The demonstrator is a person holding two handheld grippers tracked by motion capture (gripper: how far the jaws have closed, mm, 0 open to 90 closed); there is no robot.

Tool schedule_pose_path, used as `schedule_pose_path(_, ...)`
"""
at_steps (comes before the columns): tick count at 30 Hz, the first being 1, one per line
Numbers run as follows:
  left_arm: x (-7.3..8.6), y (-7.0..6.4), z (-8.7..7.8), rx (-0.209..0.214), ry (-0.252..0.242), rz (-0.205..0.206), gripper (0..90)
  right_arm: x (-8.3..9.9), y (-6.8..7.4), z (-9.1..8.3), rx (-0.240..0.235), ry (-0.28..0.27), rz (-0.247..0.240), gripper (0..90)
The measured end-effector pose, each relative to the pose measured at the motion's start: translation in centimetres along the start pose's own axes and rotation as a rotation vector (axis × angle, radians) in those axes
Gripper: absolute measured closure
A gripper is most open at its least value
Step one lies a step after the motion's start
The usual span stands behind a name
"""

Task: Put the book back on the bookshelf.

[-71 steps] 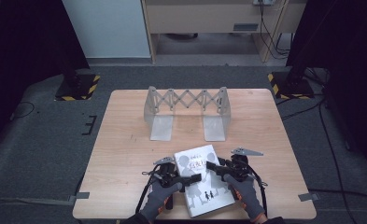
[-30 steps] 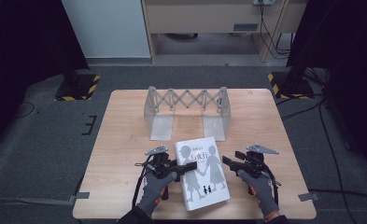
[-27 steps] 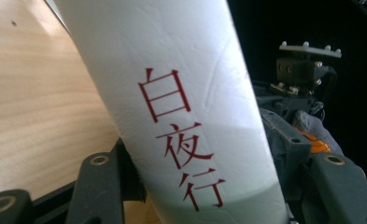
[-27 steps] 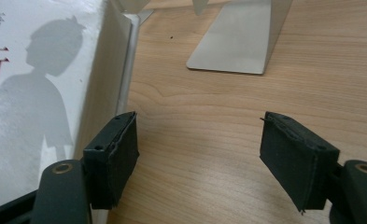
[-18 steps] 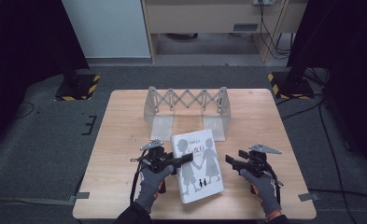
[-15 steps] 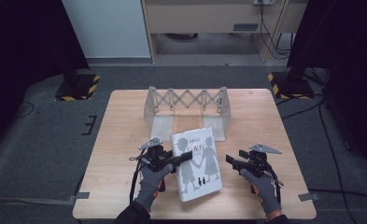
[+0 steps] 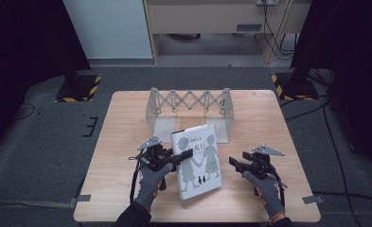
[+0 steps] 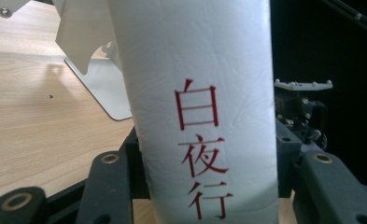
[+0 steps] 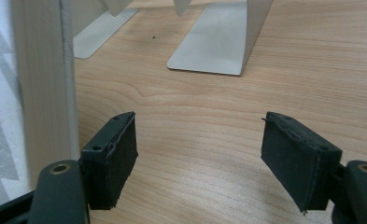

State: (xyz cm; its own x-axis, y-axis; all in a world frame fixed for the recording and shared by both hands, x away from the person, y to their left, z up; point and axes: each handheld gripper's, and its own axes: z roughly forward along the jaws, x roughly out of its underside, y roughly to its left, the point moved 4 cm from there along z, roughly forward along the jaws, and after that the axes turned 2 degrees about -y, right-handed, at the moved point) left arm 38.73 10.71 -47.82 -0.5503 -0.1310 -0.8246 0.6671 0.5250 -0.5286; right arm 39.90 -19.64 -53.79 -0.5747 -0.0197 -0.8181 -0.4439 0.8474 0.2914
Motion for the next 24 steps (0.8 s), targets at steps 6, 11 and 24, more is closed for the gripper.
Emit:
schedule_pose_path(6,0.8,-0.6,-0.7,0.022,0.001,0.05,46.9,0.0,0.3,0.0,-0.013,-0.012,-0.001,26.3)
schedule_pose_path(11,1.7,-1.0,-0.9,0.038,0.018,0.061,45.7,0.0,0.3,0.1,-0.015,-0.013,0.001,26.0)
schedule_pose_path(24,2.6,-1.3,-0.8,0.021,0.036,0.085,43.7,0.0,0.6,0.1,-0.024,-0.011,0.005,25.9)
